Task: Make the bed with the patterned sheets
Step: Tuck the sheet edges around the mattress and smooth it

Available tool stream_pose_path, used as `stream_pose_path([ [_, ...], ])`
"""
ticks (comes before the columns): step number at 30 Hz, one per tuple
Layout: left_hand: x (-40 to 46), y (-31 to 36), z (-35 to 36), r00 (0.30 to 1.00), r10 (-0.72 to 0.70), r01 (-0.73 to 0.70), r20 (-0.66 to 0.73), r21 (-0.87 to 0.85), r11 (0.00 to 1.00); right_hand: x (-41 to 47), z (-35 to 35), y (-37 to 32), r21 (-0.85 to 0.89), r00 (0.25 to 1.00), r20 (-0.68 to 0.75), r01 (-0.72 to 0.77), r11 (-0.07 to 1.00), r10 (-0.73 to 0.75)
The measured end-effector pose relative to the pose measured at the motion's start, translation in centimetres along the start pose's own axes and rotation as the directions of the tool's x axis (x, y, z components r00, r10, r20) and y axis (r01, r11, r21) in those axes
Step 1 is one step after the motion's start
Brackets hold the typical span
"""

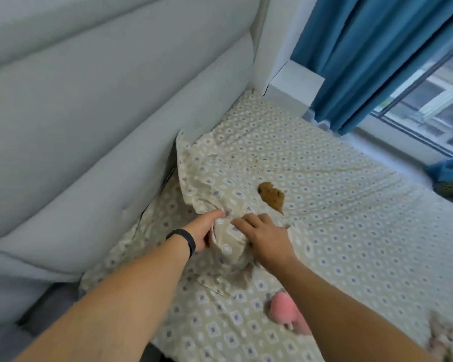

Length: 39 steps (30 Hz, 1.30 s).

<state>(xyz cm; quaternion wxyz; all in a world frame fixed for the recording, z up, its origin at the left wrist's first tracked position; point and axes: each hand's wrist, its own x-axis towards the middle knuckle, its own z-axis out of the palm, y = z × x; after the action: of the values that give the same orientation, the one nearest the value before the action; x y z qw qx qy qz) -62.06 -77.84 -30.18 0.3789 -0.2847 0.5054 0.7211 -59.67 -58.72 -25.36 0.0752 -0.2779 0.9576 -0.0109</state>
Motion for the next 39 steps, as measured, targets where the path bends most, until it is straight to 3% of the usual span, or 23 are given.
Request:
stream_pose_path([
  [4, -3.1, -1.9, 9.6, 0.996, 0.040, -0.032, -0.077, 0.102, 0.994, -8.7, -2.2, 4.4, 0.001, 0.999, -0.013, -0.049, 0.999, 0.049],
  [10, -5.9, -5.4, 26.0, 0.985, 0.171, -0.166, 0.002, 0.232, 0.958, -23.4, -4.0, 13.2, 0.050, 0.969, -0.134, -0.204, 0.978, 0.209],
  [15, -7.8, -9.8, 39.9, 0.977, 0.195, -0.211, 0.084, 0.318, 0.924, -35.5, -5.8, 20.8, -0.014, 0.940, -0.251, -0.242, 0.970, 0.231],
  [22, -8.6, -18.5, 59.8, 0.957, 0.082, -0.202, 0.278, 0.437, 0.877, -53.8, -6.8, 30.5, -0.048, 0.847, -0.333, -0.455, 0.889, 0.416],
  [28, -8.4, -27.6, 75.5, 0.881, -0.119, -0.181, 0.458, 0.559, 0.809, -70.8, -6.7, 35.5, -0.192, 0.688, -0.498, -0.680, 0.707, 0.527],
  [30, -8.8, -30.1, 77.9, 0.879, -0.166, -0.183, 0.448, 0.635, 0.750, -74.2, -5.7, 36.2, -0.175, 0.675, -0.424, -0.715, 0.677, 0.604],
  [32, -9.0, -32.1, 79.0, 0.908, -0.179, -0.177, 0.379, 0.734, 0.656, -77.5, -4.4, 36.5, -0.109, 0.620, -0.132, -0.785, 0.610, 0.773],
  [34, -8.8, -33.8, 78.9, 0.929, -0.213, -0.134, 0.303, 0.812, 0.568, -79.9, -2.4, 36.4, -0.045, 0.427, 0.205, -0.895, 0.444, 0.881],
  [36, -8.2, -34.6, 77.5, 0.937, -0.253, -0.081, 0.243, 0.851, 0.519, -80.1, -0.4, 36.2, -0.050, 0.252, 0.424, -0.952, 0.301, 0.870],
  [39, -6.7, -34.5, 74.3, 0.938, -0.290, -0.040, 0.188, 0.893, 0.449, -77.0, 1.4, 35.7, -0.028, 0.200, 0.693, -0.953, 0.303, 0.692],
])
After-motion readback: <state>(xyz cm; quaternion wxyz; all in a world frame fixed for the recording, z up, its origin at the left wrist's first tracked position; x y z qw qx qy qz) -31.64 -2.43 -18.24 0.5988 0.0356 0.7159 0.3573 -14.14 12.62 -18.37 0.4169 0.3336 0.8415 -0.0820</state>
